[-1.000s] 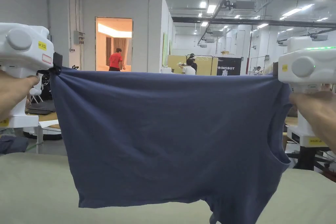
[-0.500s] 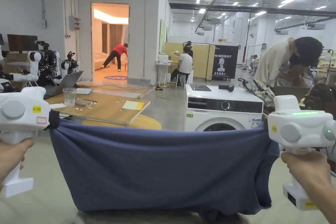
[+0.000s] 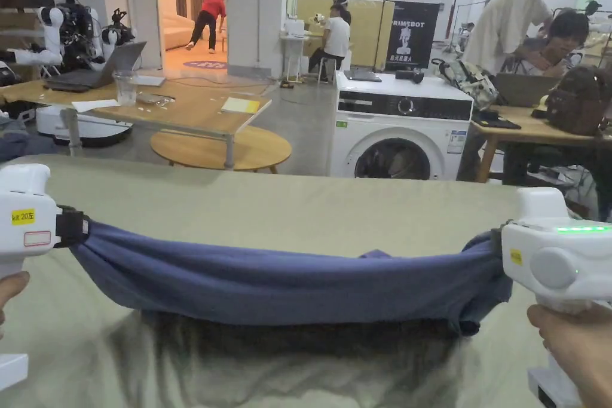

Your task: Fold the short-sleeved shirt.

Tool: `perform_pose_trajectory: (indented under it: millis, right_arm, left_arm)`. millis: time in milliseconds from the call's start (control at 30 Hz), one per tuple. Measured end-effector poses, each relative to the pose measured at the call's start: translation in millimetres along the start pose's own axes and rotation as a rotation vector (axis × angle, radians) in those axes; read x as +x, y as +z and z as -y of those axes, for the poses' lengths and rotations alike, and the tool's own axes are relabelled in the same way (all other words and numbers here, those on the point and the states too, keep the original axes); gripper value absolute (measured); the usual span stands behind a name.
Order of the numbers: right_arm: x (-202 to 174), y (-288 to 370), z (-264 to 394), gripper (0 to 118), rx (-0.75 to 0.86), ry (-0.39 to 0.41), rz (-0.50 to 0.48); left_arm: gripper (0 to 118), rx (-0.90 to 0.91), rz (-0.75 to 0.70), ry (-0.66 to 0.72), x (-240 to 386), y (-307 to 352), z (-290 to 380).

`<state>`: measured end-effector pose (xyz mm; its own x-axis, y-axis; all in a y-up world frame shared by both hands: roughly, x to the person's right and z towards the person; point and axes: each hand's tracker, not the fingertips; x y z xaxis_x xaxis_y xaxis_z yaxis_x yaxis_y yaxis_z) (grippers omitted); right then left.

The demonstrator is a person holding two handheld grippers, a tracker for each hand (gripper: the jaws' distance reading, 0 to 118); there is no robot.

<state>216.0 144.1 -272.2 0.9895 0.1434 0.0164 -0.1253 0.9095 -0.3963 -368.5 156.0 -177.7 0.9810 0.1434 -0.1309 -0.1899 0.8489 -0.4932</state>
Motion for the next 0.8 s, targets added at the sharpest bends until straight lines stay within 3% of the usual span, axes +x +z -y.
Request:
perform_pose_trajectory:
  millis: [333, 800]
  right_arm:
    - [7.1, 18.4, 111.4, 0, -0.187, 0.038, -0.057]
    - [3.4, -10.8, 208.4, 0, -0.486, 0.114, -0.064]
  left_arm:
    - [0, -0.188, -0.022, 0.016, -15.6, -2.8, 110.4]
    - [0, -0.452, -0.046, -0.011, -21.7, -44.1, 194.5]
